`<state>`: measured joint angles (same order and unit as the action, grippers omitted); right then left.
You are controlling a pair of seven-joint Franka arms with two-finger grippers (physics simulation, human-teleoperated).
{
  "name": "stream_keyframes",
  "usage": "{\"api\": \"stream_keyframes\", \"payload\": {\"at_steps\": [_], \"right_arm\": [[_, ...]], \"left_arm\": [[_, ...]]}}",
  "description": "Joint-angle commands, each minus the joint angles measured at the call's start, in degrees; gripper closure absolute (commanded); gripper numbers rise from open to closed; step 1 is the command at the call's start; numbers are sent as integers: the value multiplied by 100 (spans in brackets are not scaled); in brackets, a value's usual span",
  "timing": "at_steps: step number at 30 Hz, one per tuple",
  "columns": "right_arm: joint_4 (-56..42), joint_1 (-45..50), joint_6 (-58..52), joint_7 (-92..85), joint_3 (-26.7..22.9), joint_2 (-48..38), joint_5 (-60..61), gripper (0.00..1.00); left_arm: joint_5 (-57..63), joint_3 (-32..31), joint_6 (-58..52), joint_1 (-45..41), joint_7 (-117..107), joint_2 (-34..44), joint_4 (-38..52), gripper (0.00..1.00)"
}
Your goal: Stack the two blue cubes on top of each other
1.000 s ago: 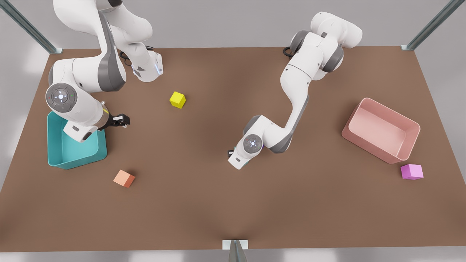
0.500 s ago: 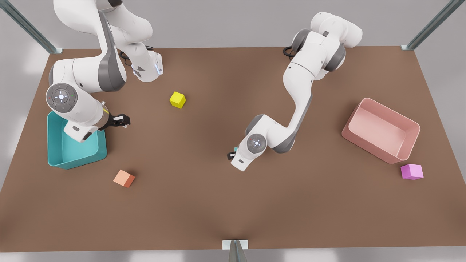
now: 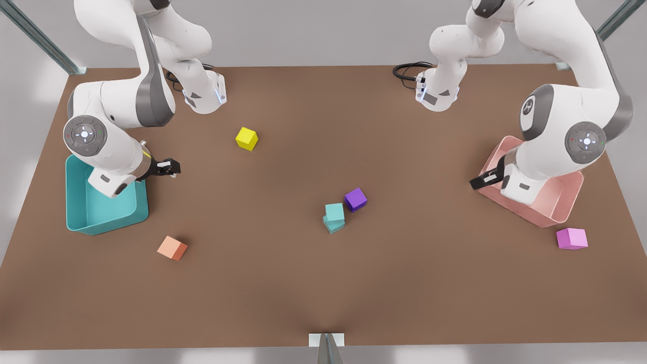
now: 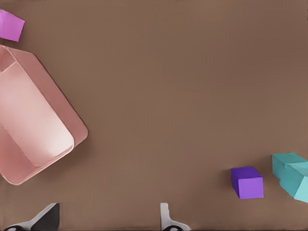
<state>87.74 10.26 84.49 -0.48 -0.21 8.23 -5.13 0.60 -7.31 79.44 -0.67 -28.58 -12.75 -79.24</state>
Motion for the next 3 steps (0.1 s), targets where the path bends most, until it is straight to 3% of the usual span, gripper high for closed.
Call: {"api": "stream_keyframes", "payload": {"at_steps": [1,3], "right_arm": [[-3,3,-2,4,-5,-6,3,0],[-3,3,-2,4,4,-6,3,0]], "left_arm": [[63,19,-851,23,2735,53,102,0],[63,19,-851,23,2735,53,110,0]]}}
